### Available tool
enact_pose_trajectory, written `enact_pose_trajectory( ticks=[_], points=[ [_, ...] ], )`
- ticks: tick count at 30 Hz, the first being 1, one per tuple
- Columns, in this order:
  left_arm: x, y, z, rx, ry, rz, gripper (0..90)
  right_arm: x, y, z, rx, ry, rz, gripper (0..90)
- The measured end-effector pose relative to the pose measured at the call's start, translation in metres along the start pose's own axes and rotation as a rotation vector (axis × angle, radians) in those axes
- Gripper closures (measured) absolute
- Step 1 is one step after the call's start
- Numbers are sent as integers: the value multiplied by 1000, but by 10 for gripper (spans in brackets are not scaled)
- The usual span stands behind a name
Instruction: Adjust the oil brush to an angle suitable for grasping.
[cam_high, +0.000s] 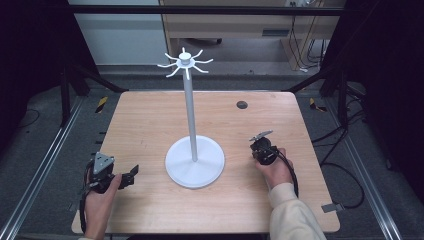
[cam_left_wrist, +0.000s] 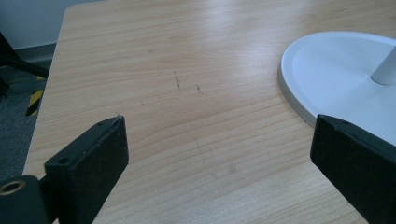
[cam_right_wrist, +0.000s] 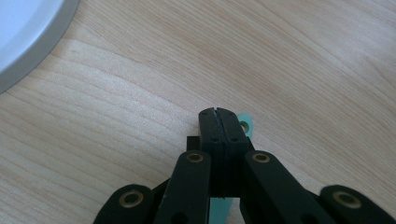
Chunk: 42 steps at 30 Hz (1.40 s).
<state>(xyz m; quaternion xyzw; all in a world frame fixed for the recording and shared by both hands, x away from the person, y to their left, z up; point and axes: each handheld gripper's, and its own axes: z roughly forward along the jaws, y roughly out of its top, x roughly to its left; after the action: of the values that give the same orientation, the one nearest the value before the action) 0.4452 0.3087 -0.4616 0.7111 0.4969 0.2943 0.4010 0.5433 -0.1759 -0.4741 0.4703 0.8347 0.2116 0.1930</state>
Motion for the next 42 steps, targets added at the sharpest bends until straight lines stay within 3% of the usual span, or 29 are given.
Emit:
enact_pose_trajectory(
  ticks=[7,17,22,25,26,32,38,42],
  points=[
    [-1,0,0,2,-5,8,39,2,-1,3,34,-18,-26,900],
    [-1,1,0,-2,-3,10,39,-1,-1,2,58,-67,-4,900],
    [-1,1,0,-1,-3,12,39,-10,-4,0,55,-76,47,900],
    [-1,1,0,0,-4,15,39,-12,-5,-1,53,-77,54,900],
    [-2,1,1,3,-8,19,39,-12,-6,-2,40,-58,55,900],
    [-8,1,1,10,-23,38,39,-13,-11,-19,-25,-16,113,884],
    [-14,1,-3,10,-42,64,38,-15,-19,-37,-30,-4,192,847],
    [-14,2,-7,-1,-49,56,37,-16,-20,-47,-29,-15,205,807]
  ],
)
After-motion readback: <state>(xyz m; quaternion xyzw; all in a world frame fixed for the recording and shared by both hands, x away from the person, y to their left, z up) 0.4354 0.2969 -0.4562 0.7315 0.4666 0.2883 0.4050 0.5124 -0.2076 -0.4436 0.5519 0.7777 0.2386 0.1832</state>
